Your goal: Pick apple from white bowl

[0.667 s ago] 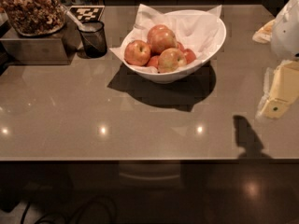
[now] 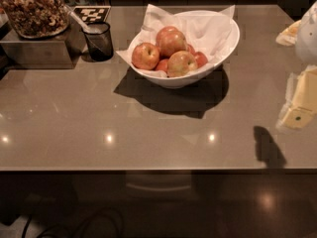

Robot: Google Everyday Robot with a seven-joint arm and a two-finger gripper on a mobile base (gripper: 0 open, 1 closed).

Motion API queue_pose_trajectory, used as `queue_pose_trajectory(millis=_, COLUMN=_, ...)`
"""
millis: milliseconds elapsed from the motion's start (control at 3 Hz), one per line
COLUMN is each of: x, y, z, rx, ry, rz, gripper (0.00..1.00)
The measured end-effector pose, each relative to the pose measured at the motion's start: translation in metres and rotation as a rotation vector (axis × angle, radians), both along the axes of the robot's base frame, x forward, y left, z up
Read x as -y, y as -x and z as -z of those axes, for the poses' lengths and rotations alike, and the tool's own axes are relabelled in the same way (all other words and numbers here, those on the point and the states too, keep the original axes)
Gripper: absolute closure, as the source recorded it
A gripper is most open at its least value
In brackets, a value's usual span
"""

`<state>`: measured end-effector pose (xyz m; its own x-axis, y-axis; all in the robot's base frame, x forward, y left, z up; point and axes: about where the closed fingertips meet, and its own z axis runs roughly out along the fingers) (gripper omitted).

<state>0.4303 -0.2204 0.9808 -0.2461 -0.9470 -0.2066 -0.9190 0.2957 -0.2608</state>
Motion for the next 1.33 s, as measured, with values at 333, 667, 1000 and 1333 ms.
queue_pose_trajectory(millis=333, x=-0.009, y=-0.023, z=-0.016, rx=0.063, ry=-0.109, rz=0.077, gripper=0.0)
queue_pose_trajectory(millis=667, x=-0.028, y=-0.059, z=-0.034, rx=0.085, ry=-0.247, rz=0.128, gripper=0.0)
queue_pose_trajectory(millis=1000, x=-0.029, y=-0.06, z=-0.038, rx=0.094, ry=-0.252, rz=0.129, gripper=0.0)
queue_pose_trajectory(millis=1333, x=-0.029, y=-0.059, z=-0.037, rx=0.11, ry=-0.292, rz=0.141, gripper=0.0)
